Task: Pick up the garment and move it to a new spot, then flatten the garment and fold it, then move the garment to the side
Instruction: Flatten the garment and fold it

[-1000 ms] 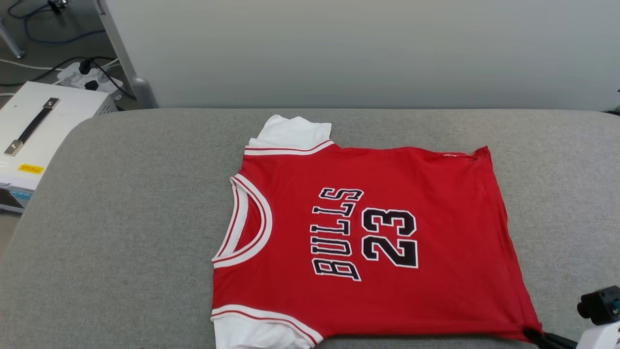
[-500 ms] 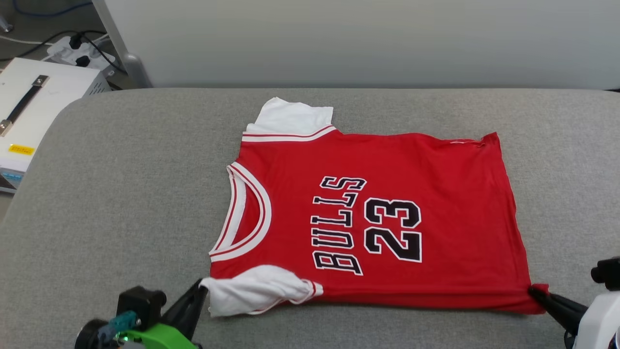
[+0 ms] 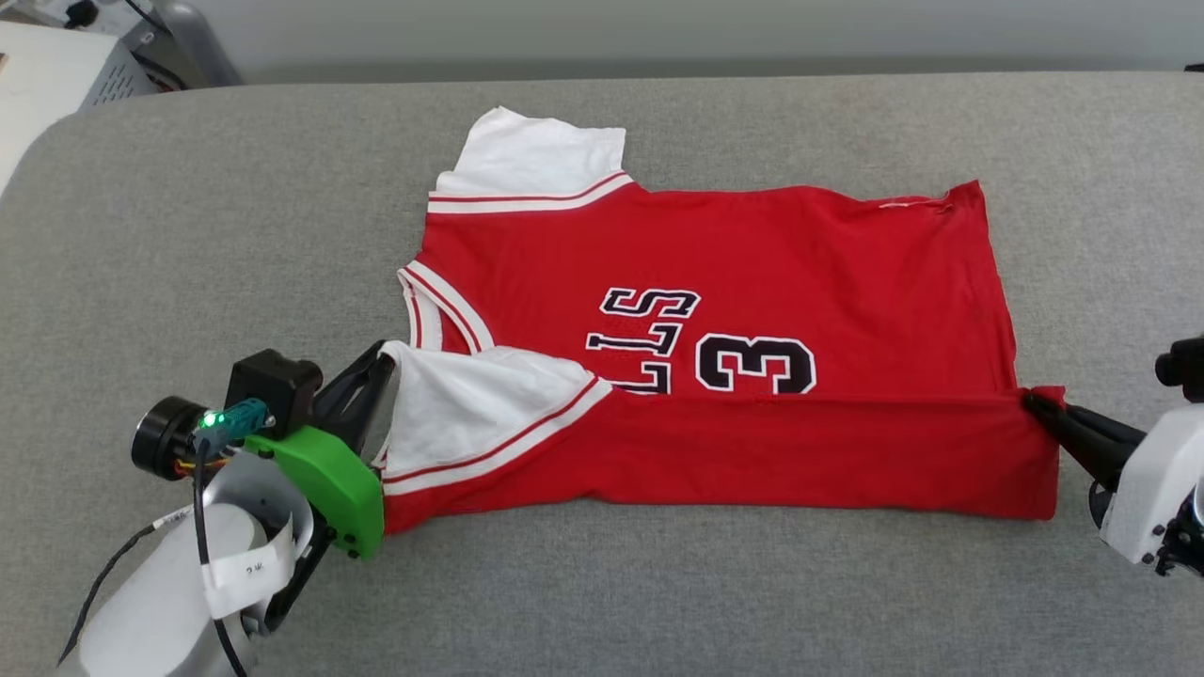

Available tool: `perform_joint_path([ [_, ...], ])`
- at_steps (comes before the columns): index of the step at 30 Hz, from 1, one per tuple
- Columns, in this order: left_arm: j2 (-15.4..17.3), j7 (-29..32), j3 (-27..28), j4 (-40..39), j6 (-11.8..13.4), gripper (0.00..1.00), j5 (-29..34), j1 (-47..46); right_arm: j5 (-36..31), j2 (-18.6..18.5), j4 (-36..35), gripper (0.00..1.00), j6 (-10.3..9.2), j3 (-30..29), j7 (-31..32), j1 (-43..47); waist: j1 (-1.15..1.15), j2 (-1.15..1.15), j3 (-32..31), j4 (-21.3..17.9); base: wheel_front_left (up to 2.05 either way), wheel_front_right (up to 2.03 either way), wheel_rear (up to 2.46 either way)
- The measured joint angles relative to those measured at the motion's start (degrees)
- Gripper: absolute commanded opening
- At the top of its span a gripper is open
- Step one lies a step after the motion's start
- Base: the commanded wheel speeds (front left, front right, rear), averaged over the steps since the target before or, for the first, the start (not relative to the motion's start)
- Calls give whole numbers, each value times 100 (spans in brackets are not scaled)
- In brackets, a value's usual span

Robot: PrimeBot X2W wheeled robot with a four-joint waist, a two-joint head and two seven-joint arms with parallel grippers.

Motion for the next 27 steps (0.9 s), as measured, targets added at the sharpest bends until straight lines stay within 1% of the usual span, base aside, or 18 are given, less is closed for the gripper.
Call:
perform_joint_path([
  [5,-175,-182,-112,731,-198,0,84,-455,-123,292,296,0,0,-45,205,-326,0,0,305,-50,0,0,0],
  [9,-309,-354,-241,1399,-308,0,134,-740,-244,503,617,0,0,-52,278,-514,0,0,519,-60,0,0,0],
  [13,-538,-489,-392,2042,-385,0,118,-887,-320,660,911,0,0,5,319,-593,0,0,684,-42,0,0,0],
  [20,-724,-795,-616,2659,-444,0,-58,-1094,-343,786,1066,0,0,109,272,-672,0,0,676,-16,0,0,0],
  [21,-739,-833,-637,2726,-447,0,-62,-1114,-336,791,1074,11,0,132,274,-672,0,0,647,-16,0,0,0],
  [22,-746,-855,-645,2788,-452,26,-82,-1131,-336,793,1079,39,0,156,263,-671,0,0,612,-16,0,0,0],
  [23,-758,-878,-655,2846,-453,100,-110,-1139,-335,795,1079,100,0,164,212,-670,0,0,573,-14,0,0,0],
  [27,-749,-886,-668,2916,-453,100,-107,-1149,-334,758,1022,100,0,135,-107,-615,0,0,403,20,0,0,0],
])
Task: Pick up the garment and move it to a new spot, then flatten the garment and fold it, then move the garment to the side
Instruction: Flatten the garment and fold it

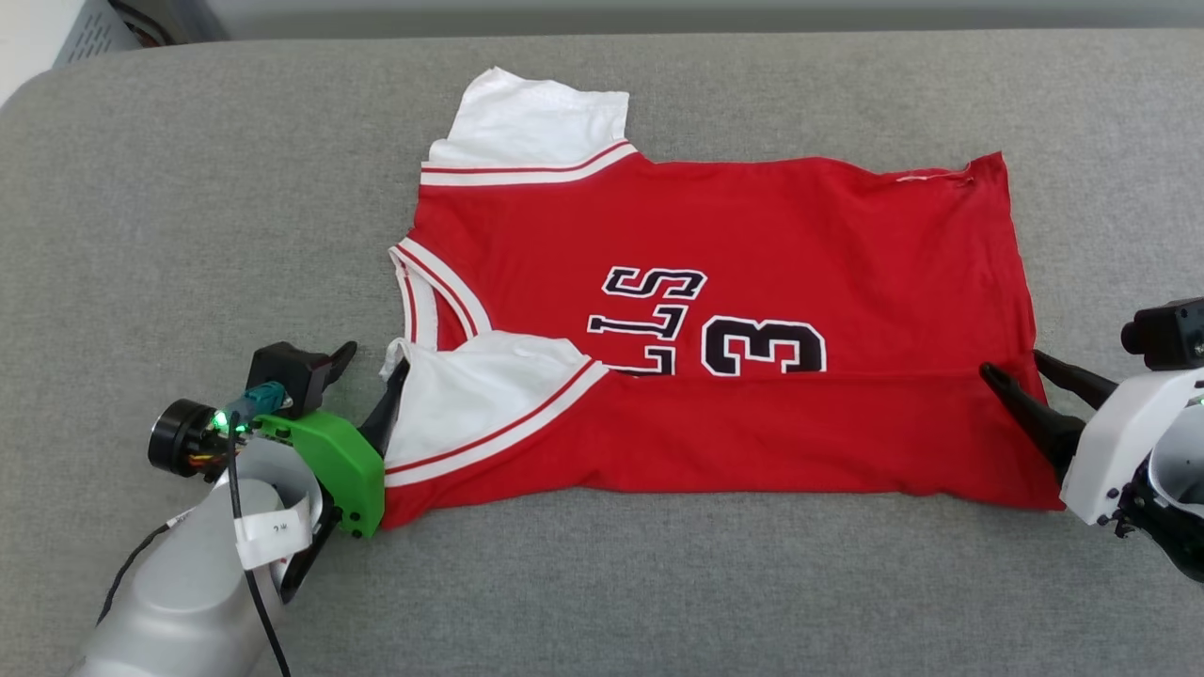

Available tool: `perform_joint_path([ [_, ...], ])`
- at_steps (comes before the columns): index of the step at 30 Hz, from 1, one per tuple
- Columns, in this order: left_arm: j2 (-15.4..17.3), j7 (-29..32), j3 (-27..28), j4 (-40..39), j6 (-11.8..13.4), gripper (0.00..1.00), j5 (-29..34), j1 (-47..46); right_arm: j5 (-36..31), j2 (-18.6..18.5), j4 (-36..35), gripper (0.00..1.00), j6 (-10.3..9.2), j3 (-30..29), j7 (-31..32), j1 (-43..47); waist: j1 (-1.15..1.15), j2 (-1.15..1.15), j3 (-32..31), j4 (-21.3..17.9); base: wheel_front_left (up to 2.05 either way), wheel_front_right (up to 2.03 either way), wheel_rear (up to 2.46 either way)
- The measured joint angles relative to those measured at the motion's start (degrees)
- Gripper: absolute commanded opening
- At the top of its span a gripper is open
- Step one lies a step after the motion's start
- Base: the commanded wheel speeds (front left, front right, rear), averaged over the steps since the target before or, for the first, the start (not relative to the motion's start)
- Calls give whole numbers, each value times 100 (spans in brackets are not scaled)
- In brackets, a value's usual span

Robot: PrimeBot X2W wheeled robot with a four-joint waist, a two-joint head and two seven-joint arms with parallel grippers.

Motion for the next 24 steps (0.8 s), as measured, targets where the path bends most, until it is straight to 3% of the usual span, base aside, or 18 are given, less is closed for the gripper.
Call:
perform_joint_path([
  [7,315,-24,186,-242,0,100,-13,-165,-8,-149,-218,100,0,-91,-405,336,0,0,-357,123,0,0,0],
  [11,579,419,203,-624,0,100,-113,-363,-14,-183,-275,100,0,-163,-493,449,0,0,-524,191,0,0,0],
  [15,791,1492,-104,-1240,0,100,-584,-476,-19,-187,-303,100,0,-227,-503,555,0,0,-645,254,0,0,0],
  [19,971,2869,-374,-1747,0,100,-1499,-524,-41,-181,-324,100,0,-287,-500,623,0,0,-720,305,0,0,0],
  [24,1178,4227,-624,-1987,0,100,-2302,-588,-48,-147,-389,100,0,-304,-397,668,0,0,-750,292,0,0,0],
])
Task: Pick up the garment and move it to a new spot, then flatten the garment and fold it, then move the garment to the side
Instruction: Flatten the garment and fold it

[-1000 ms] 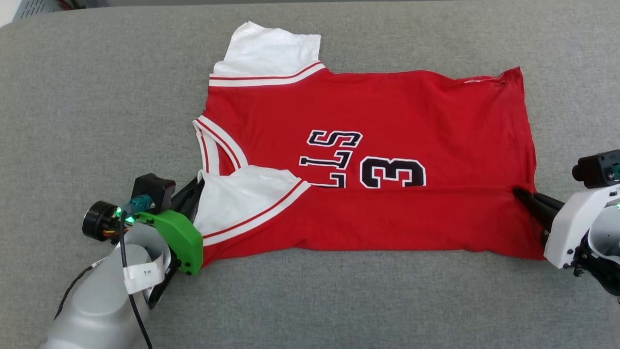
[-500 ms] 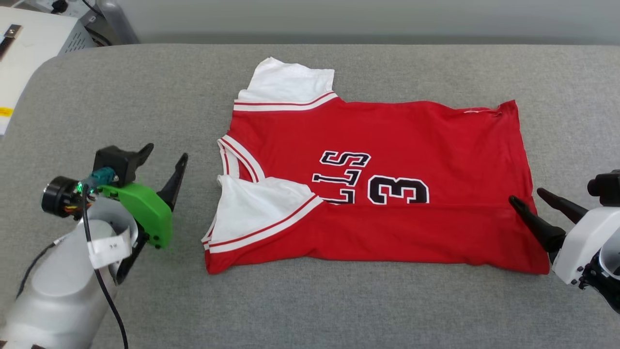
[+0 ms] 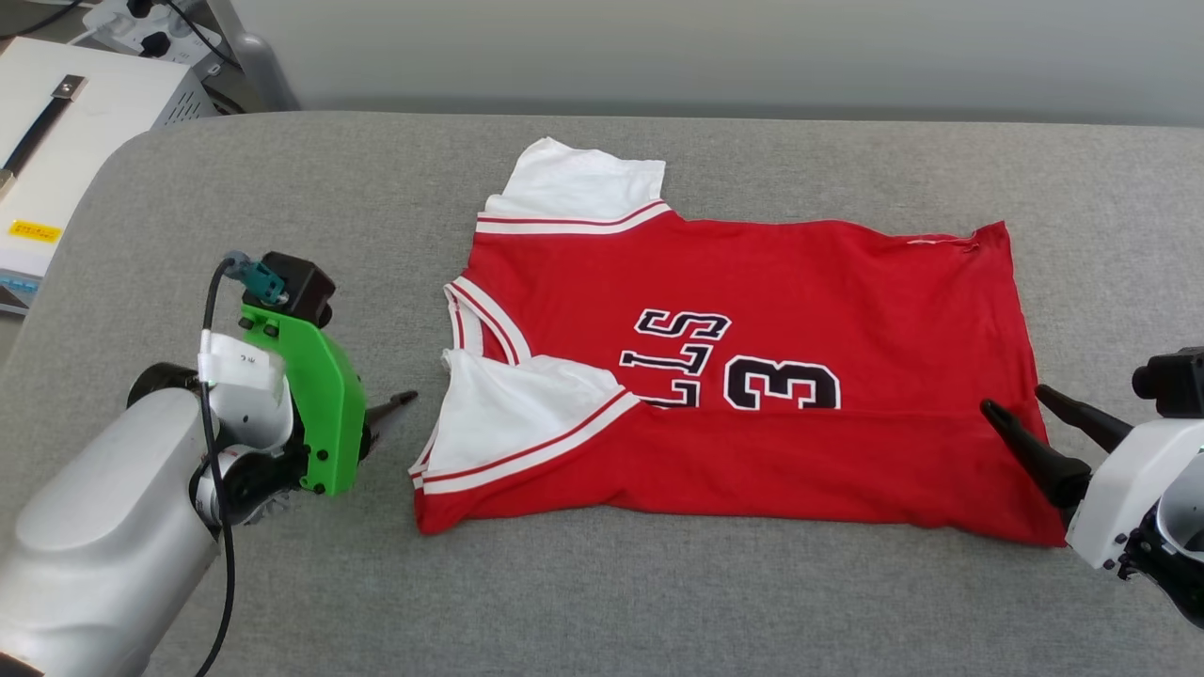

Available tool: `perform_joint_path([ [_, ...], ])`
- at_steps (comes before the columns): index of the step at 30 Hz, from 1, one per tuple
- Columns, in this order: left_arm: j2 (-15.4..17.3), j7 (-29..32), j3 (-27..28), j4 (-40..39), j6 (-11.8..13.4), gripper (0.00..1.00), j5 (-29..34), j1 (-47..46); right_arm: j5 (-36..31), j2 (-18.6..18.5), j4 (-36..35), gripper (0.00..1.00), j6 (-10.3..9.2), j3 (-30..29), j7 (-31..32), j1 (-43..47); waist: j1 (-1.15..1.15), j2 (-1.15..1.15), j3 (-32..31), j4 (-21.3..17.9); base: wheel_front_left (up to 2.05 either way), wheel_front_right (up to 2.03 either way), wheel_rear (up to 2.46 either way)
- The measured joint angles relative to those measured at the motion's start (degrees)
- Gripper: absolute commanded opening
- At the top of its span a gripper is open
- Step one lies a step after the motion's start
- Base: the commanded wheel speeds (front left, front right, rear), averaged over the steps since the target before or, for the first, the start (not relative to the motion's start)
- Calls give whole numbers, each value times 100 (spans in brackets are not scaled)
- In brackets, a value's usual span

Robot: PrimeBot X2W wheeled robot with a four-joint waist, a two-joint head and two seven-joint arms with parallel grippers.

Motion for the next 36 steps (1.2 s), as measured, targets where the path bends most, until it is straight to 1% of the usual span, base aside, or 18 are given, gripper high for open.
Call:
perform_joint_path([
  [5,45,910,-245,-30,0,100,-420,-30,2,19,-63,100,0,-38,144,27,0,0,41,-68,0,0,0],
  [9,11,1235,-438,26,0,100,-572,-27,3,37,-81,100,0,-88,201,43,0,0,91,-137,0,0,0],
  [12,-29,1251,-572,127,0,100,-561,-22,3,78,-97,100,0,-124,234,44,0,0,145,-191,0,0,0],
  [20,-152,1120,-801,758,0,100,-505,-20,-18,229,-103,100,0,-152,326,34,0,0,334,-352,0,0,0],
  [21,-158,1070,-893,818,-1,100,-528,-22,-24,255,-100,100,0,-166,326,31,0,0,389,-395,0,0,0],
  [24,-136,994,-1006,821,-1,100,-560,-53,-25,254,-96,100,0,-197,333,30,0,0,420,-409,0,0,0],
  [25,-126,940,-1044,813,-1,16,-571,-59,-30,246,-97,100,0,-216,334,29,0,0,417,-403,0,0,0],
  [26,-119,879,-1072,809,-1,0,-576,-59,-49,238,-99,100,0,-229,336,23,0,0,412,-397,0,0,0],
  [29,-102,612,-1140,764,-11,0,-633,-67,-165,183,-133,100,0,-269,383,-34,-1,0,372,-376,0,0,0],
  [32,-62,364,-1247,626,-26,0,-642,-66,-261,51,-222,100,0,-326,504,-117,0,0,310,-353,0,0,0],
  [36,115,63,-1380,383,-26,0,-554,-70,-316,-259,-412,100,0,-420,958,-261,0,0,211,-321,0,0,0],
])
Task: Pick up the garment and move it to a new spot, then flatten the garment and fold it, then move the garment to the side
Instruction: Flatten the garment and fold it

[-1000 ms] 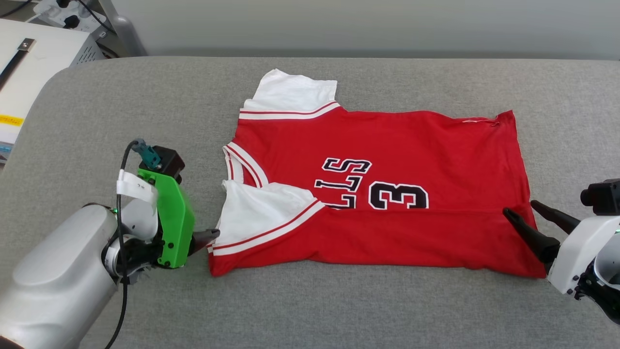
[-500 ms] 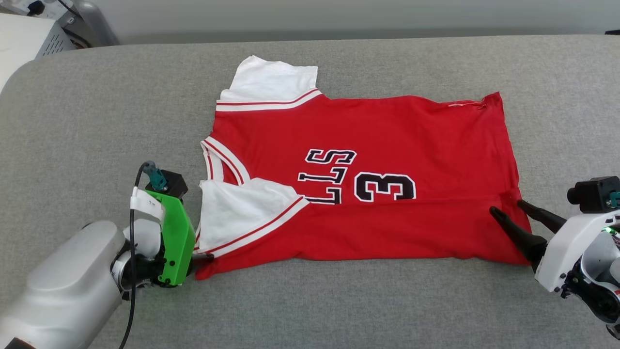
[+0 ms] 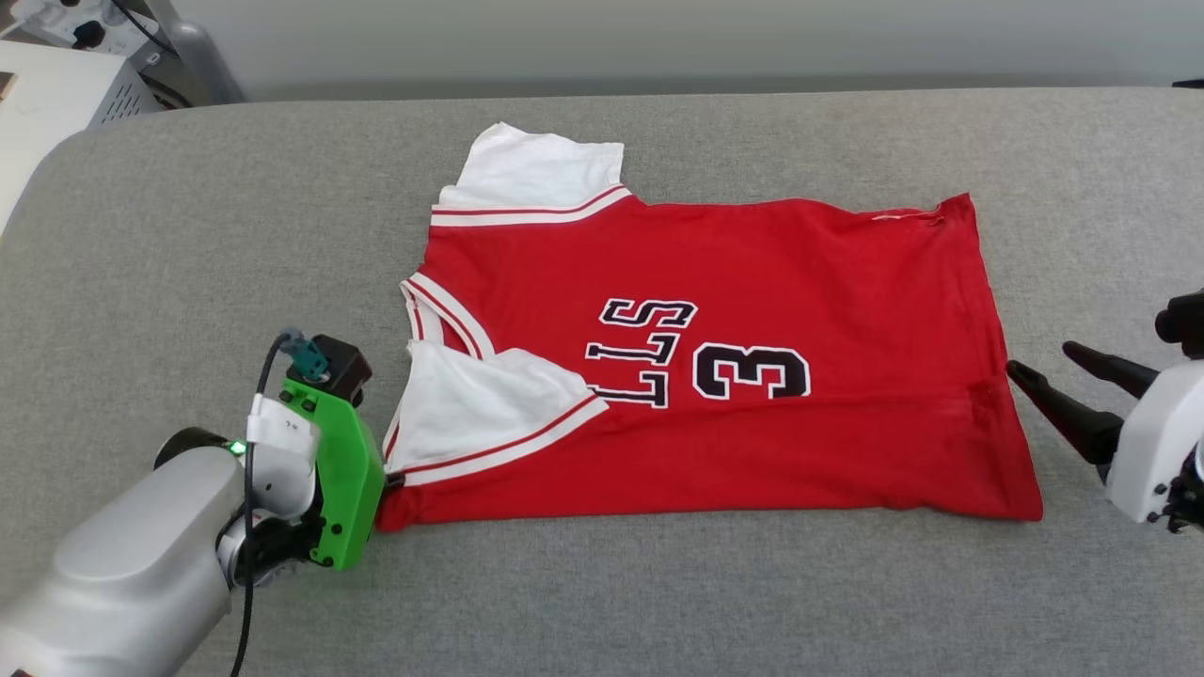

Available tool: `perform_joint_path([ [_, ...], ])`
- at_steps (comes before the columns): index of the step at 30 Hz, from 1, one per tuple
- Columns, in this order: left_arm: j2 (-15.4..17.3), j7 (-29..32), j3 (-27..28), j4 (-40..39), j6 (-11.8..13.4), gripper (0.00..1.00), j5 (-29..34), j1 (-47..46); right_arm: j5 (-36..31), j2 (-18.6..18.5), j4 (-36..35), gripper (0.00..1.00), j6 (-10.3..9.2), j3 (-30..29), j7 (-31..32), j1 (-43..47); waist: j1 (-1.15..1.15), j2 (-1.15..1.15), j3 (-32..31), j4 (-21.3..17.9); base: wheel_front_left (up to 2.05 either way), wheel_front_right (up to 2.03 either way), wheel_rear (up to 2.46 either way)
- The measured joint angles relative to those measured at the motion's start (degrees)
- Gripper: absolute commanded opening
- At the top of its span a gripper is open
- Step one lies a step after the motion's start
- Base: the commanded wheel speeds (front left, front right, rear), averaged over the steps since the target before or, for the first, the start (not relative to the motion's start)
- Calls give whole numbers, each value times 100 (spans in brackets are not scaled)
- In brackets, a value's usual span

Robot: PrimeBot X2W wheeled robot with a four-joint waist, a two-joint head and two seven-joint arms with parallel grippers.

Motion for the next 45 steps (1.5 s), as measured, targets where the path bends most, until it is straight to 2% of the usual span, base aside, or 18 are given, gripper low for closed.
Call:
perform_joint_path([
  [5,247,-356,-8,-274,1,0,47,-7,-59,-450,-210,100,0,-47,1178,-137,0,0,-106,30,0,0,0],
  [8,323,-456,-25,-407,1,0,99,-7,-15,-511,-250,100,0,-66,1845,-138,0,0,-129,52,0,0,0],
  [11,339,-474,-53,-503,12,0,126,-7,74,-478,-199,100,0,-153,2254,-135,0,0,-112,91,0,0,0],
  [17,319,-523,-98,-679,87,0,308,-12,59,-60,147,100,0,-238,2595,-68,0,0,-14,192,0,0,0],
  [18,307,-532,-107,-713,119,0,356,-19,-11,257,427,100,0,-227,2642,18,0,0,61,245,0,0,0],
  [20,289,-609,-108,-711,137,0,356,-24,-246,589,1022,100,-1,-148,2747,94,0,0,195,315,0,0,0],
  [25,259,-708,-107,-653,162,0,348,-9,-193,698,1150,100,-1,-157,2658,94,0,0,238,319,0,0,0],
  [26,259,-709,-108,-639,162,0,346,-8,-194,703,1149,34,-1,-149,2610,94,0,0,229,307,0,0,0],
  [27,260,-735,-108,-623,162,0,342,-4,-194,711,1154,0,-1,-140,2544,94,0,0,215,294,0,0,0],
  [35,300,-873,-109,-594,162,0,267,191,-171,706,988,0,-1,-82,2126,155,0,0,-27,230,0,0,0],
  [40,482,-926,-101,-904,201,0,218,387,-58,463,580,0,-1,-123,1925,453,0,0,-258,218,0,0,0],
  [45,758,-925,-87,-1414,365,0,125,578,29,143,130,0,0,-255,1882,743,0,0,-467,225,0,0,0],
])
